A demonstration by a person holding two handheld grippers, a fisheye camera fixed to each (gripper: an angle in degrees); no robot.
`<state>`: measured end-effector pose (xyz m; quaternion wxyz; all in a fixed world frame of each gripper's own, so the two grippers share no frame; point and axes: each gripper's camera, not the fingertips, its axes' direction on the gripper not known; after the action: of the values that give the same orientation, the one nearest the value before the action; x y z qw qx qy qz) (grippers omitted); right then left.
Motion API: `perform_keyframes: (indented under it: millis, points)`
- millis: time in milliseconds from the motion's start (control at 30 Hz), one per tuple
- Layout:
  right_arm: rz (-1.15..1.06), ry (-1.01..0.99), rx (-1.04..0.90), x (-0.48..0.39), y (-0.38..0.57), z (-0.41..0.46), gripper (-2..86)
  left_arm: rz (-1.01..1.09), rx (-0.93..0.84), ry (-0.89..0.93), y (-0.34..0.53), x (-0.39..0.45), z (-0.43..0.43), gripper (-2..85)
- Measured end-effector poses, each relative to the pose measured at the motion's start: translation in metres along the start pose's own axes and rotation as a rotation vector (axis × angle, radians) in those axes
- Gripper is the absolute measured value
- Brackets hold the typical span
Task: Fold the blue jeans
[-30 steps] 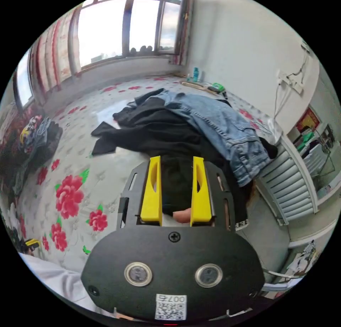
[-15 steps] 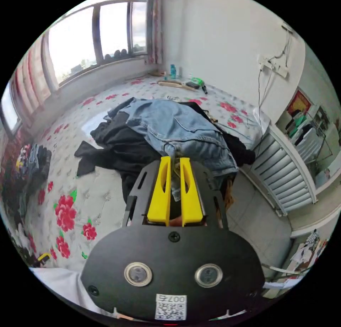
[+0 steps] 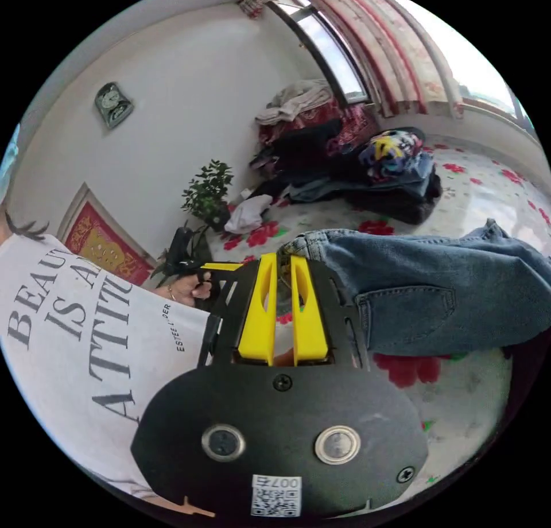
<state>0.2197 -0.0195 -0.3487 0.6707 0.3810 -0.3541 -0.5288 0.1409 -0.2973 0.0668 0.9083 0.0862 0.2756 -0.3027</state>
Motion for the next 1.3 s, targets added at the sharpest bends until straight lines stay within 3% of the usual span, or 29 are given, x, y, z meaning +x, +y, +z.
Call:
perform_keyframes:
  millis: [100,267,467,600,767,900,1067,1133,1200,1300]
  points:
    - [-0.108,-0.112,-0.151,-0.039,-0.033,0.099,4.3,-0.123,0.020,-0.147,0.018,-0.038,-0.031,11.0]
    - [-0.074,-0.164,-0.218,-0.042,-0.046,0.131,6.6,-0.285,0.053,-0.350,0.058,-0.087,-0.086,11.1]
    - [0.354,0.095,-0.140,0.072,0.011,0.066,7.6,-0.317,-0.018,-0.294,0.063,-0.116,-0.084,11.8]
    - [0.606,0.371,-0.027,0.126,0.052,-0.014,8.4,-0.190,-0.110,-0.194,0.016,-0.113,-0.038,13.6]
    - [0.790,0.644,0.039,0.157,0.074,-0.082,10.0,-0.072,-0.359,-0.291,-0.039,-0.111,0.051,12.8]
    - [0.787,0.882,-0.070,0.183,0.065,-0.117,10.5,-0.016,-0.462,-0.311,-0.072,-0.110,0.055,5.7]
    - [0.669,1.046,-0.333,0.228,0.040,-0.118,9.9,-0.109,-0.197,-0.197,-0.094,-0.125,-0.062,4.8]
    - [0.637,1.081,-0.461,0.251,0.038,-0.106,9.1,-0.091,-0.147,-0.246,-0.101,-0.120,-0.107,4.8]
    - [0.651,1.006,-0.633,0.283,0.047,-0.083,7.5,-0.070,-0.075,-0.305,-0.106,-0.109,-0.157,4.7]
    - [0.621,0.948,-0.691,0.298,0.042,-0.091,5.1,-0.143,0.005,-0.325,-0.100,-0.110,-0.203,4.7]
